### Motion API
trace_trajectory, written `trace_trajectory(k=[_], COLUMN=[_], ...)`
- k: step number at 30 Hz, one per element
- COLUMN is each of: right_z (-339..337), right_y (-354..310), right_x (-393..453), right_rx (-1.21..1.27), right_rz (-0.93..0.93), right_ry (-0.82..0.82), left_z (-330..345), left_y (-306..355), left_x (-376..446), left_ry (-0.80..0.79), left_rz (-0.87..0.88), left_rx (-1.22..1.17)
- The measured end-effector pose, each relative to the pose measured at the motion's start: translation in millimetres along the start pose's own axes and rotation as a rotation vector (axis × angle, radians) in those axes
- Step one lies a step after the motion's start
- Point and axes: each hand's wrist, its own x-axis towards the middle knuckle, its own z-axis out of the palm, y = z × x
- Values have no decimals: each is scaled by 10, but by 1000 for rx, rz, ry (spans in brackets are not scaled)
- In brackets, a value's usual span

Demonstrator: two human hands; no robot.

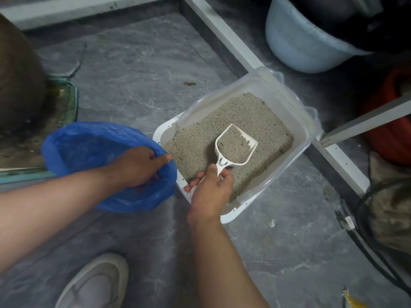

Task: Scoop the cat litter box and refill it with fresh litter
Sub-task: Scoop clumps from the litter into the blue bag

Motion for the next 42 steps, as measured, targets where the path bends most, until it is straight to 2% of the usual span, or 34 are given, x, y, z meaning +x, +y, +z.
trace_trajectory(k=[6,17,36,42], right_z=[-19,-23,-53,-57], right_y=[-10,-6,-25,-7], right_x=[-8,16,8,3], right_rx=[-17,6,-1,-12], right_rz=[6,-1,1,-11], right_ry=[-54,-9,-46,-86], left_z=[14,30,12,-4], left_y=[-29,-9,45,35], left_x=[3,-25,-65,-32], left_ry=[-27,-51,-65,-124], left_rz=[-33,-75,-105,-121], left_rx=[-55,-142,-143,-180])
